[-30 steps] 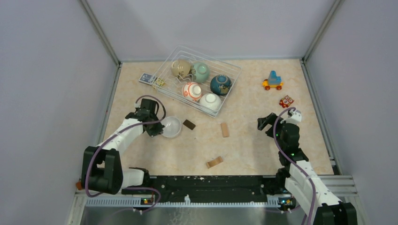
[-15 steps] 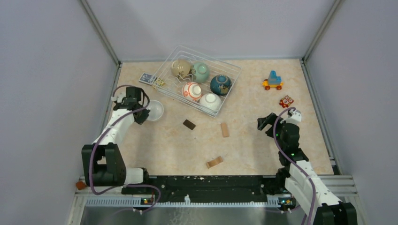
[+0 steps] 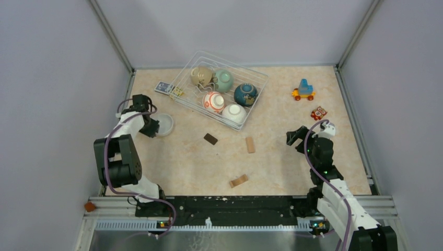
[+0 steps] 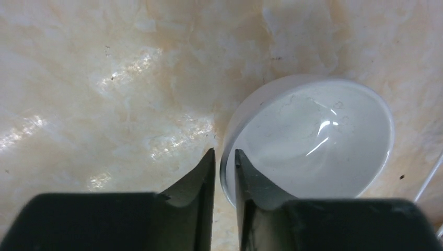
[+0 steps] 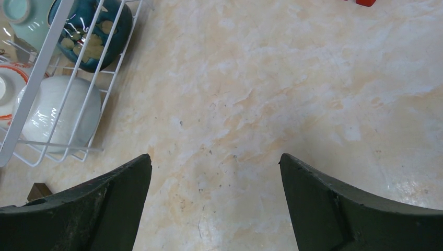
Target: Unload the bowls from the dish rack
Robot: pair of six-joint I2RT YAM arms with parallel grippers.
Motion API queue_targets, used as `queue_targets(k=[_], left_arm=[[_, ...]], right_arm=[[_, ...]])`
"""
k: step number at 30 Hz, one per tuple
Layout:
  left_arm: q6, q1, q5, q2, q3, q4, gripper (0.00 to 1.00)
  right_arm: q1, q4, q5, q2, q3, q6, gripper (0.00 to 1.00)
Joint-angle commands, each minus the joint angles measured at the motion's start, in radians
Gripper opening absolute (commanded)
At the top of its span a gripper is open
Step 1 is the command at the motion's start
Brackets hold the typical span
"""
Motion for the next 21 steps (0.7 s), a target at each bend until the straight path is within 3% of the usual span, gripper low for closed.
queue_targets(k=[1,4,11,15,17,21], left_arm=[[0.01,0.011,0.004,-0.014,0.034,0.016,0.34],[0.026,0.012,0.008,-0.058,0.017,0.033,0.58],[0.166,-0.005,0.189,-0.176,0.015,0.05,0.81],[0.293,-0.031,0.197,-0.275,0.025,0.074,0.98],[0.366,-0.037,0.313,-0.328,0.017,0.12,0.99],[0.49,-0.066,0.692,-0.407,-0.039,0.326,0.99]], right_arm=[[0.005,0.029,-0.004,-0.017,-0.006,0.001,0.92],[0.006,0.03,-0.004,-0.016,-0.006,0.0,0.92],[0.006,0.034,-0.004,-0.017,-0.007,-0.001,0.92],[0.006,0.034,-0.008,-0.018,-0.007,-0.001,0.92],[0.006,0.035,-0.009,-0.015,-0.008,-0.001,0.92],[0.006,0.037,-0.013,-0.012,-0.007,-0.002,0.92]])
